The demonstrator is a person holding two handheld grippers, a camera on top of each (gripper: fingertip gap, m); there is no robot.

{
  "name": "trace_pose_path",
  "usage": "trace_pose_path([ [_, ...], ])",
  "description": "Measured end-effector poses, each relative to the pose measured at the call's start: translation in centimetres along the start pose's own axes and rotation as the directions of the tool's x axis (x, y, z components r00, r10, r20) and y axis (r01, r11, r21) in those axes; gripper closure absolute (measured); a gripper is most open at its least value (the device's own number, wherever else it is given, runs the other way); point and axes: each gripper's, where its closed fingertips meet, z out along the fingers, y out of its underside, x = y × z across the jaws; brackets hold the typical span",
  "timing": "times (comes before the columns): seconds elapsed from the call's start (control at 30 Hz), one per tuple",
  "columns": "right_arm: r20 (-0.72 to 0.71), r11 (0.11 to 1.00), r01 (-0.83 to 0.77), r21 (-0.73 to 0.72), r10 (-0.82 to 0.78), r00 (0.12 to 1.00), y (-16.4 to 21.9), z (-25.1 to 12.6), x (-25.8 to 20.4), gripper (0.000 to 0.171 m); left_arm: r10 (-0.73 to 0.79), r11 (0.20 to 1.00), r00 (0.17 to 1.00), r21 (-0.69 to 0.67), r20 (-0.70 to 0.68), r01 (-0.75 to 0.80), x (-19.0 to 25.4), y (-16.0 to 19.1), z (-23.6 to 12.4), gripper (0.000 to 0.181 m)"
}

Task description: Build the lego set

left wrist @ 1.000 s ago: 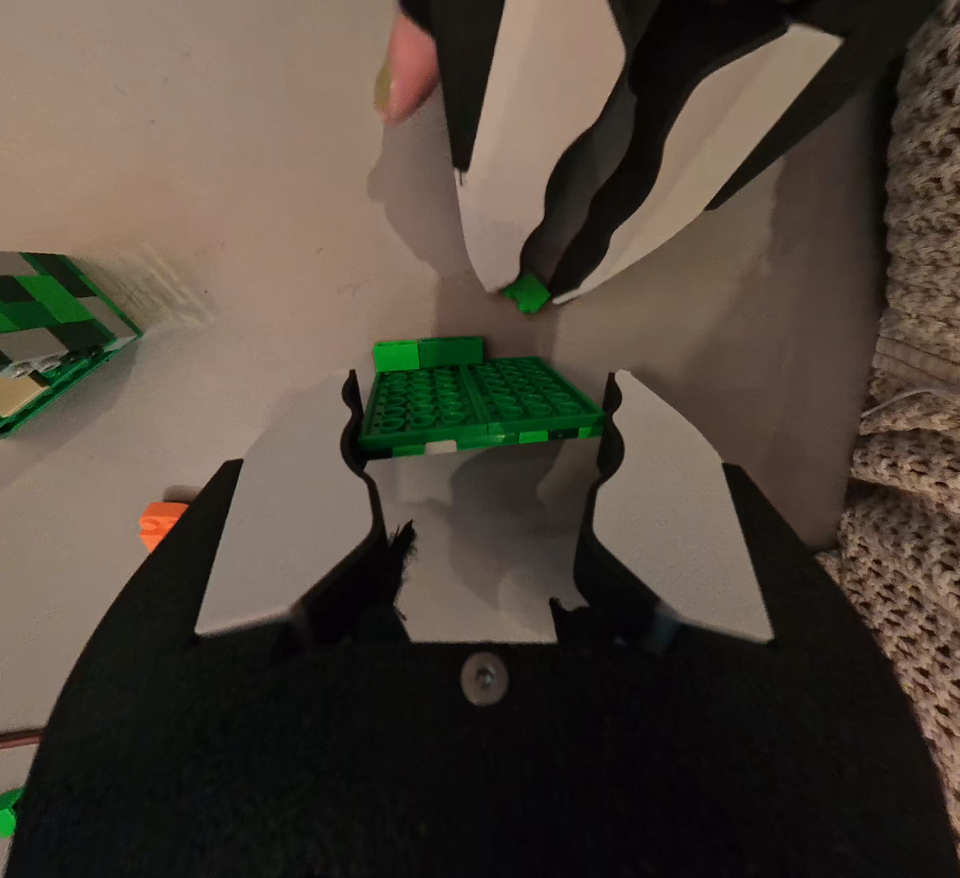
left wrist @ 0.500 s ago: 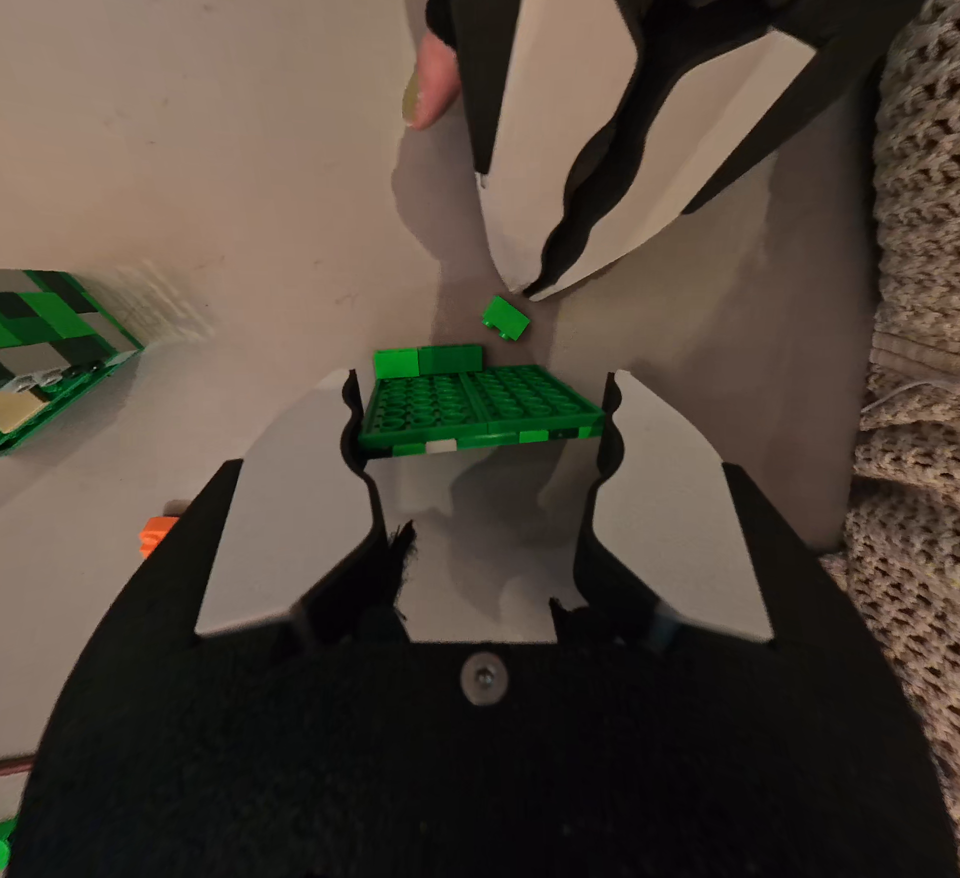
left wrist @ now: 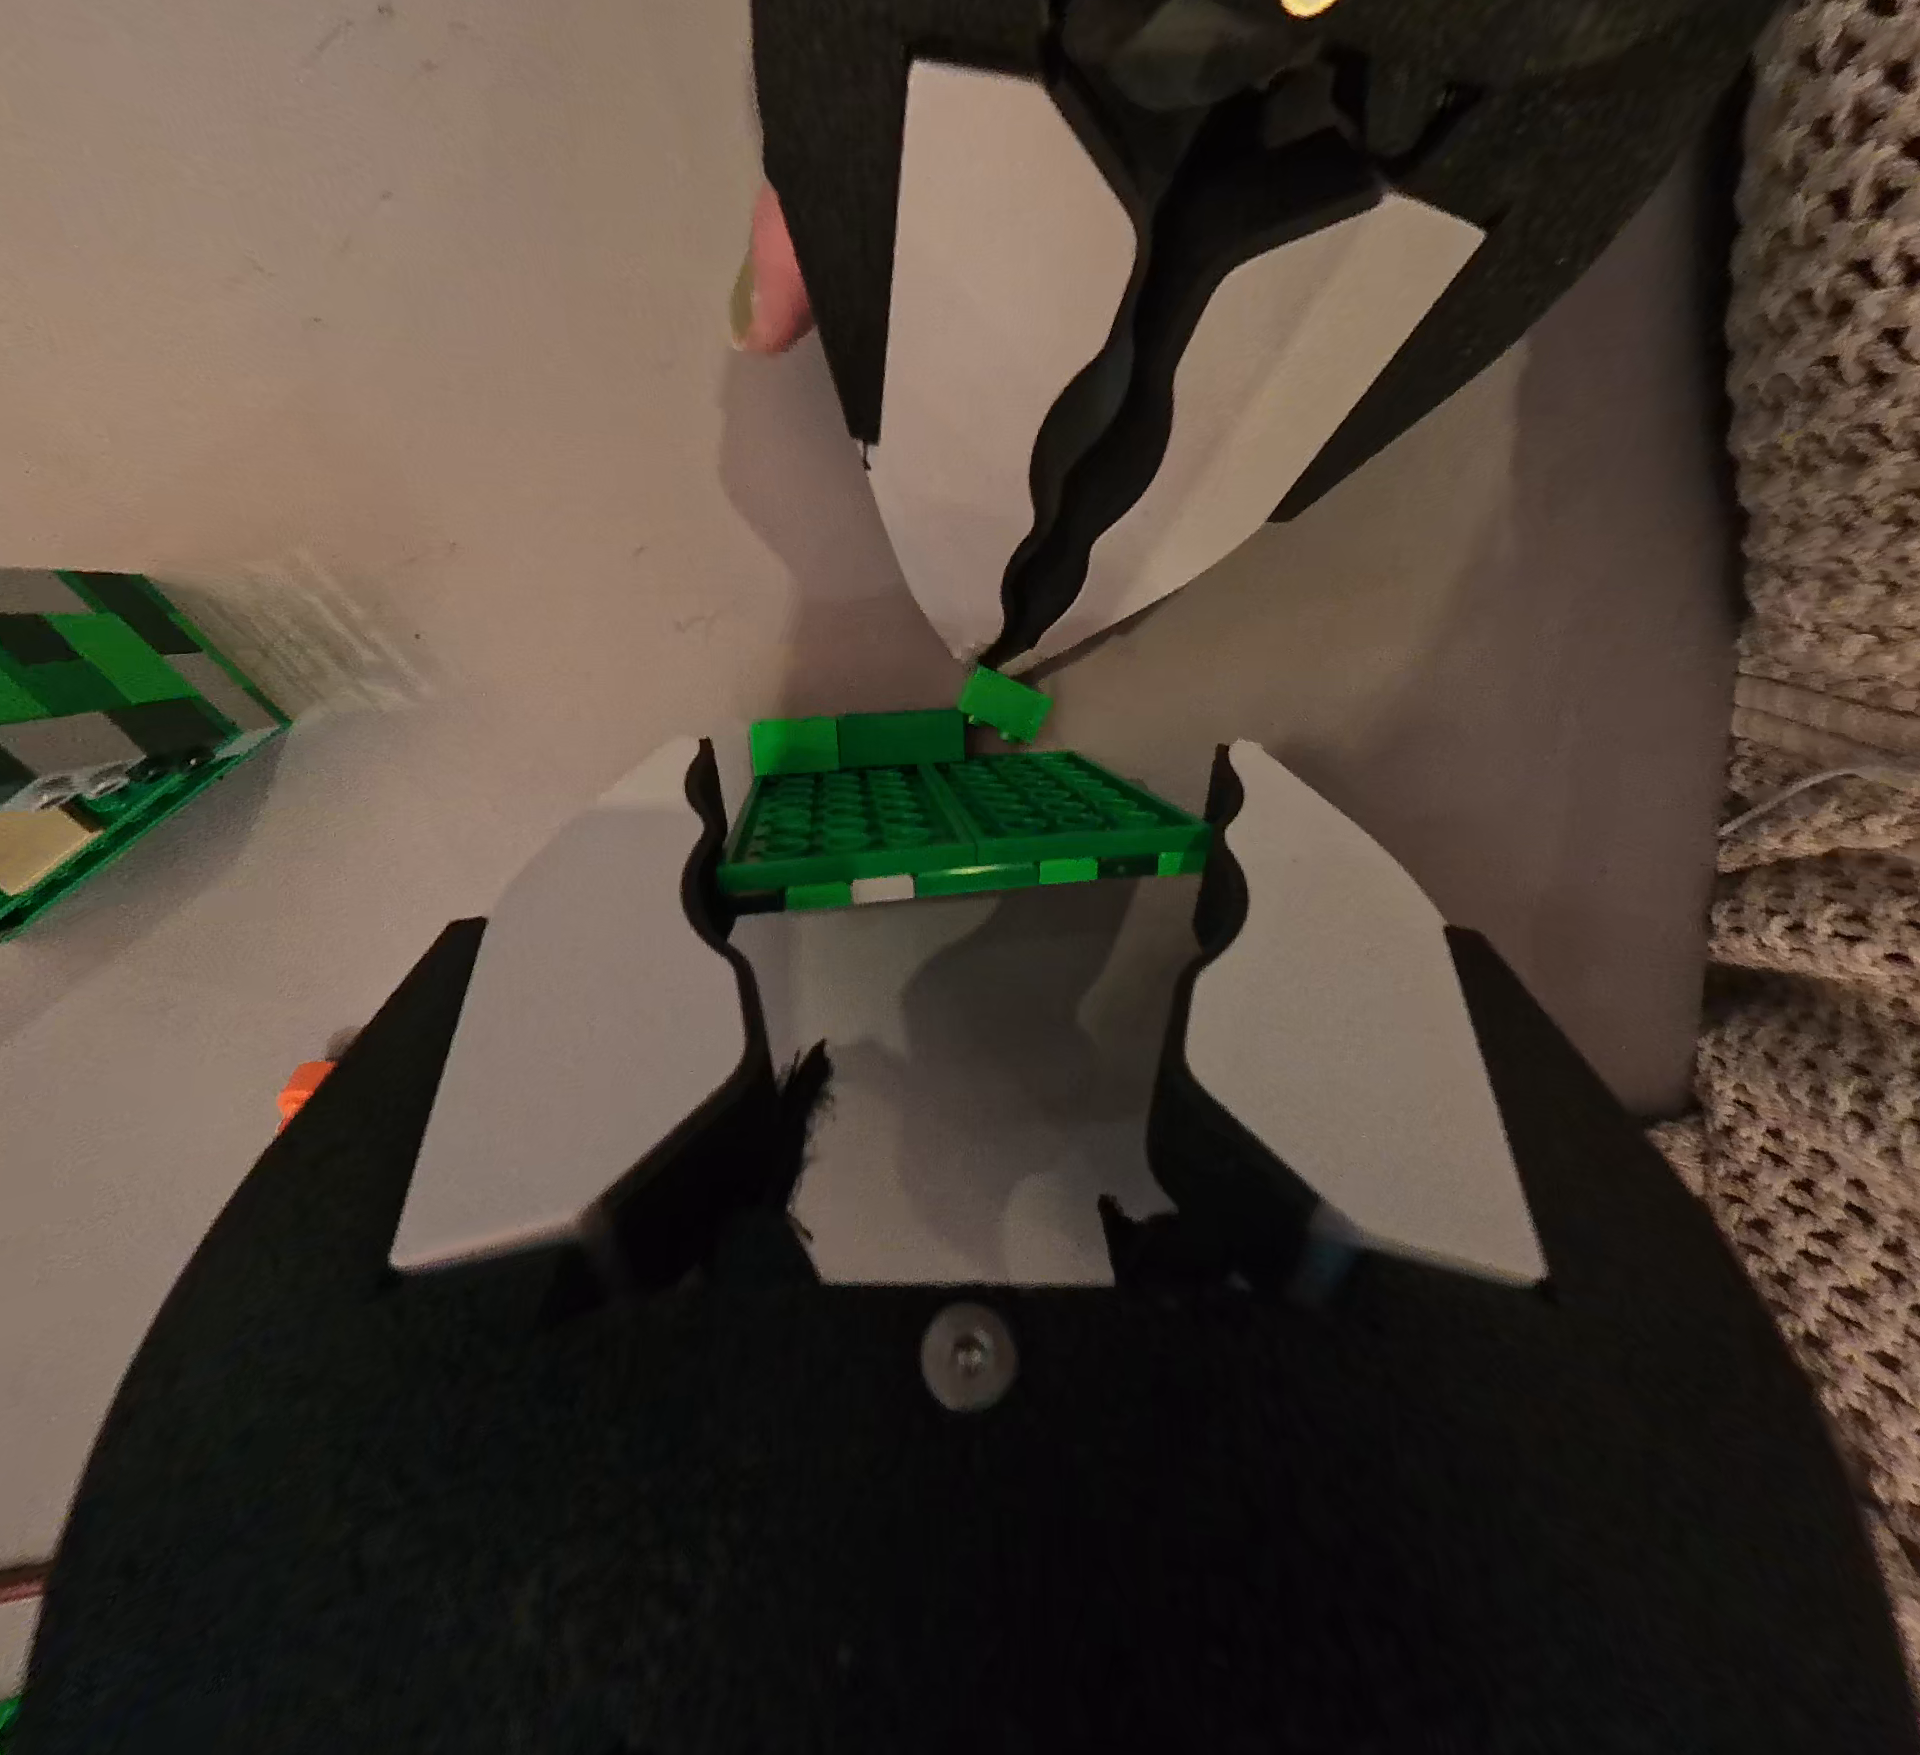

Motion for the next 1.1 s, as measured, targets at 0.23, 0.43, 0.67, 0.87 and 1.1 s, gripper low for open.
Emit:
trace_pose_path([
  [0.23, 0.007, 0.999, 0.037, 0.006, -0.037, 0.999, -0.2, 0.2, -0.3, 0.171, 0.005, 1.000, 1.000, 0.026, -0.009, -0.005, 0.0, 0.0, 0.0, 0.093],
  [0.43, 0.024, 1.000, 0.022, 0.006, -0.023, 0.999, 0.0, 0.0, -0.4, 0.171, 0.003, 1.000, 1.000, 0.029, -0.015, -0.003, 0.0, 0.1, -0.1, 0.093],
  [0.67, -0.036, 0.999, -0.020, 0.030, 0.022, 0.999, -0.7, 0.5, 0.3, 0.171, 0.014, 0.999, 1.000, 0.033, -0.014, -0.013, 0.0, 0.0, 0.0, 0.093],
  [0.87, -0.021, 0.998, -0.024, 0.054, 0.026, 0.999, -0.5, 0.2, -0.2, 0.171, 0.001, 0.998, 1.000, 0.056, -0.010, 0.000, 0.0, -0.1, 0.0, 0.093],
  [1.1, -0.032, 0.999, -0.016, 0.040, 0.017, 0.999, -0.7, 0.5, -0.2, 0.171, -0.026, 0.995, 1.000, 0.098, -0.003, 0.027, 0.0, -0.1, 0.1, 0.093],
])
